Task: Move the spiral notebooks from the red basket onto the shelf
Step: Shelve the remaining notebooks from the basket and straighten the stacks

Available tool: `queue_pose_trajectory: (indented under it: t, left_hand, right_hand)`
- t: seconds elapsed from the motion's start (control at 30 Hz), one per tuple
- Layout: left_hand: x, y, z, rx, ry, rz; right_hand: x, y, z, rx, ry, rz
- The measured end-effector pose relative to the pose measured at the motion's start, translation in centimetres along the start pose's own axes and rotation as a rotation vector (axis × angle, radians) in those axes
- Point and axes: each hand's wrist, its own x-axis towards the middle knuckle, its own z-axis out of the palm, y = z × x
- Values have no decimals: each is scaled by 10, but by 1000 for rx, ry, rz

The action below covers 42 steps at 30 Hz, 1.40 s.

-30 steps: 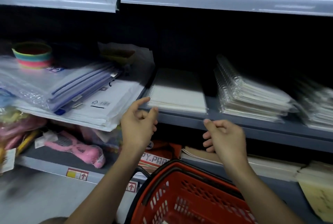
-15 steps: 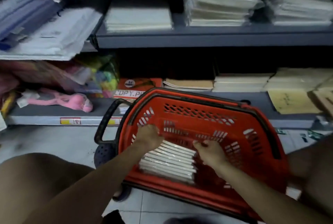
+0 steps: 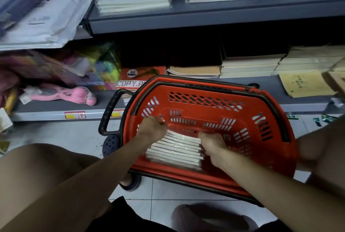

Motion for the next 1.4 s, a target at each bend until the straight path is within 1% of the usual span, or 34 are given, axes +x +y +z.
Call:
queue_pose_trajectory:
  t: [0.1, 0.13, 0.2, 0.3, 0.37, 0.43, 0.5, 0.6, 0.7, 0.87, 0.93, 1.07, 1.2, 1.4]
  left_hand:
    - [-22, 7, -14, -153, 128, -60]
    - [-28, 8, -20, -234, 147, -67]
    - [-41, 11, -32, -470, 129, -104]
    - [-59, 9, -49, -907, 0, -207]
    - [-69, 5, -58, -1162, -149, -234]
    - [-80, 5, -69, -1376, -283, -204]
    - [-91, 6, -82, -1475, -359, -109]
    - [-104, 2, -98, -1571, -349, 41]
    - [-109, -10, -107, -1665, -322, 148]
    - [-119, -11, -127, -1634, -267, 346]
    - [-121, -11, -135, -1633, -232, 408]
    - [-114, -16, -148, -1637, -150, 395]
    - [-109, -17, -150, -1618, -132, 393]
    - [-104, -12, -155, -1594, -123, 450]
  right_hand:
    - [-45, -26, -10, 89, -2, 8]
    - [-54, -30, -14, 123, -7, 3]
    - [-67, -37, -24, 221, -35, -26]
    - [-97, -55, -42, 359, -142, -70]
    - [-121, -72, -54, 390, -205, -153]
    - [-143, -85, -64, 391, -276, -240]
    - [-161, -92, -70, 387, -297, -276]
    - [-176, -95, -68, 389, -278, -330]
    - [-185, -95, -63, 338, -284, -434]
    - [-201, -115, -55, 270, -355, -653]
    - [-205, -124, -53, 255, -386, -708]
    - [-209, -133, -45, 292, -461, -733]
    - [-213, -132, -42, 307, -466, -765]
    - [-220, -140, -50, 235, -447, -857]
